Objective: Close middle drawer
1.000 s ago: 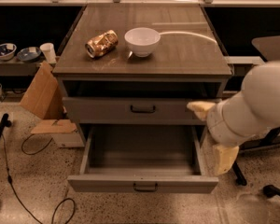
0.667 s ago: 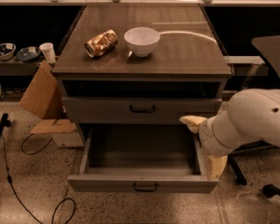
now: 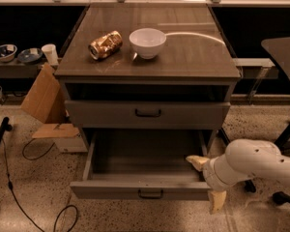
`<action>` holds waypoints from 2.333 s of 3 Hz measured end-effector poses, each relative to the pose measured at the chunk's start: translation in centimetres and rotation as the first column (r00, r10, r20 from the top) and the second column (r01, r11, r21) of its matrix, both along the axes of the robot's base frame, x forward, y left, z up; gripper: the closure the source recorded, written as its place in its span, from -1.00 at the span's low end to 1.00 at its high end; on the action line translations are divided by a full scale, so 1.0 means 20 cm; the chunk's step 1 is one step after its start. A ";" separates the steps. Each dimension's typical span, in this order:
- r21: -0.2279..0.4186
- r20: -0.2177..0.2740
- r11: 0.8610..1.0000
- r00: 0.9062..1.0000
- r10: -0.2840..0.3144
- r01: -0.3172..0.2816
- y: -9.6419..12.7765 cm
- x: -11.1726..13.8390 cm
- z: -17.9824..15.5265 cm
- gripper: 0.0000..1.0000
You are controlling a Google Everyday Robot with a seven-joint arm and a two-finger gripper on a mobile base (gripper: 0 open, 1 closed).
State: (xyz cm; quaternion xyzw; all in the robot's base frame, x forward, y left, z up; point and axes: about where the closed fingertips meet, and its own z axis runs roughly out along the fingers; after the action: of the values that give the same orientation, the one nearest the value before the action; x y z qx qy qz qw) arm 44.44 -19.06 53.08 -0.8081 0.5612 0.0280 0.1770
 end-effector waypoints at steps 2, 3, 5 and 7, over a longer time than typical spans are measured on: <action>0.067 -0.081 0.989 0.989 -0.124 0.129 -0.04 0.02 -0.37 -1.00; 0.083 -0.102 0.975 0.975 -0.198 0.207 -0.06 0.04 -0.48 -1.00; 0.213 -0.071 0.937 0.960 -0.270 0.279 -0.14 0.00 -0.41 -0.53; 0.308 0.045 0.926 0.969 -0.242 0.218 -0.20 -0.13 -0.12 -1.00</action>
Offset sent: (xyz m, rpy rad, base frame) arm 0.0111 -0.0164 -0.1089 0.1086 0.1093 -0.2356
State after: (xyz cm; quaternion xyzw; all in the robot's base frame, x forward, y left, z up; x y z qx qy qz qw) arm 41.82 -23.08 50.74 -0.7007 0.6335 0.0591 0.3229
